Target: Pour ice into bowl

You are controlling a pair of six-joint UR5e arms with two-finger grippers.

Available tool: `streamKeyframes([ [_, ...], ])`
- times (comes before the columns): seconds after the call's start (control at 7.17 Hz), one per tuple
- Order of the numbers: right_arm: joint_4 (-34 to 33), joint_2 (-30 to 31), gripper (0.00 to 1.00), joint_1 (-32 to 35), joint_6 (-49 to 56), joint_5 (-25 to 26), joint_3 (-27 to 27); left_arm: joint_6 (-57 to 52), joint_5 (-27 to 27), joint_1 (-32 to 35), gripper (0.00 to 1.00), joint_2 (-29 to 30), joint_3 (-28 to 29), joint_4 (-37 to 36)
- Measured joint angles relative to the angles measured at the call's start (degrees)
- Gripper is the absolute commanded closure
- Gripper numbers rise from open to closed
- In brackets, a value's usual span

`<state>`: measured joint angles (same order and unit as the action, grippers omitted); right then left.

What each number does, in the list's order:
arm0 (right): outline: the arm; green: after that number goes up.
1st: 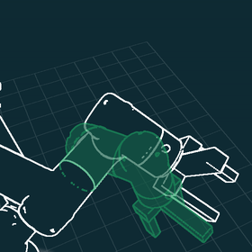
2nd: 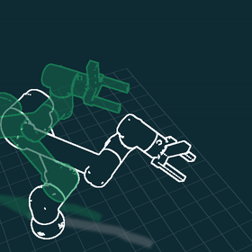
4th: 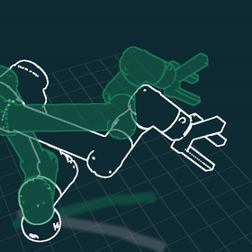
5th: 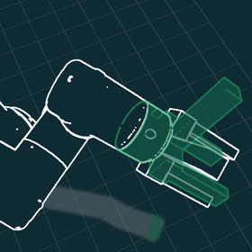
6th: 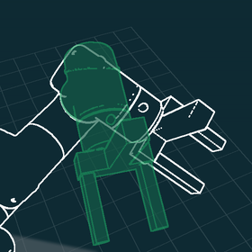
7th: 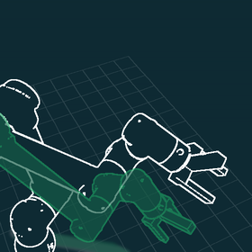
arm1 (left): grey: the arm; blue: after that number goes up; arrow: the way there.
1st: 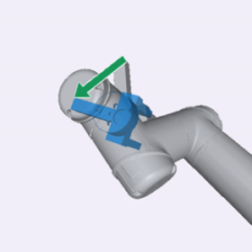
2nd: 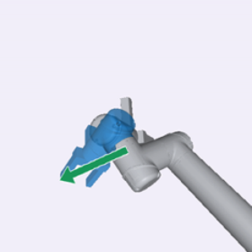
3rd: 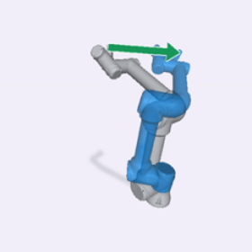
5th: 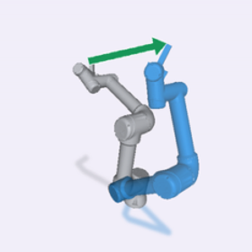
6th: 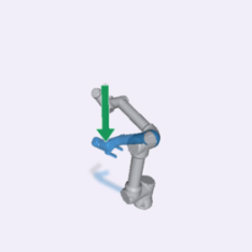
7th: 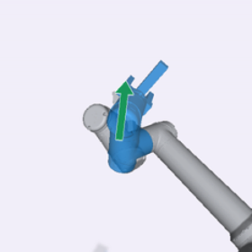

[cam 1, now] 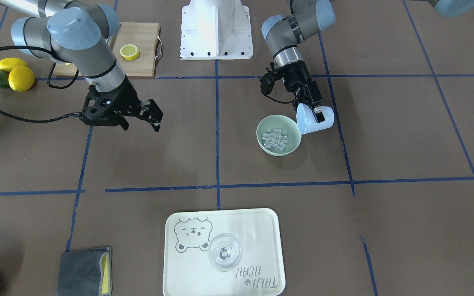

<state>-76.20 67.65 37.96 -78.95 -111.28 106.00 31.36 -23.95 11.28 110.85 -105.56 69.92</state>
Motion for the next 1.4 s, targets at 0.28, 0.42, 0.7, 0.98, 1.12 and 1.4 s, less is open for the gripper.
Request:
streamKeyframes([
  [0.28, 0.0, -0.1, 0.00, -0.2, -0.1, 0.1, 0.0, 11.6, -1.9, 0.0, 1.00, 0.1, -0.4, 6.5],
  [0.42, 0.0, -0.1, 0.00, -0.4, -0.2, 0.1, 0.0, 15.3, -2.3, 0.2, 1.00, -0.7, -0.6, 13.2],
  [0.7, 0.0, -0.1, 0.00, -0.8, -0.8, 0.1, 0.0, 19.4, -2.4, 0.4, 1.00, -5.7, -0.6, 31.6],
  [0.98, 0.0, -0.2, 0.00, -1.3, -1.2, 0.2, 0.0, 19.7, -2.3, 0.5, 1.00, -15.1, 0.3, 53.2],
  [1.12, 0.0, -0.5, 0.00, -2.0, -1.9, 0.6, 0.0, 19.5, -2.3, 0.6, 1.00, -19.2, 1.3, 61.7],
  [1.4, 0.0, -3.1, 0.00, -4.3, -3.7, 3.0, -1.5, 19.5, -2.2, 1.0, 1.00, -25.2, 3.3, 71.7],
])
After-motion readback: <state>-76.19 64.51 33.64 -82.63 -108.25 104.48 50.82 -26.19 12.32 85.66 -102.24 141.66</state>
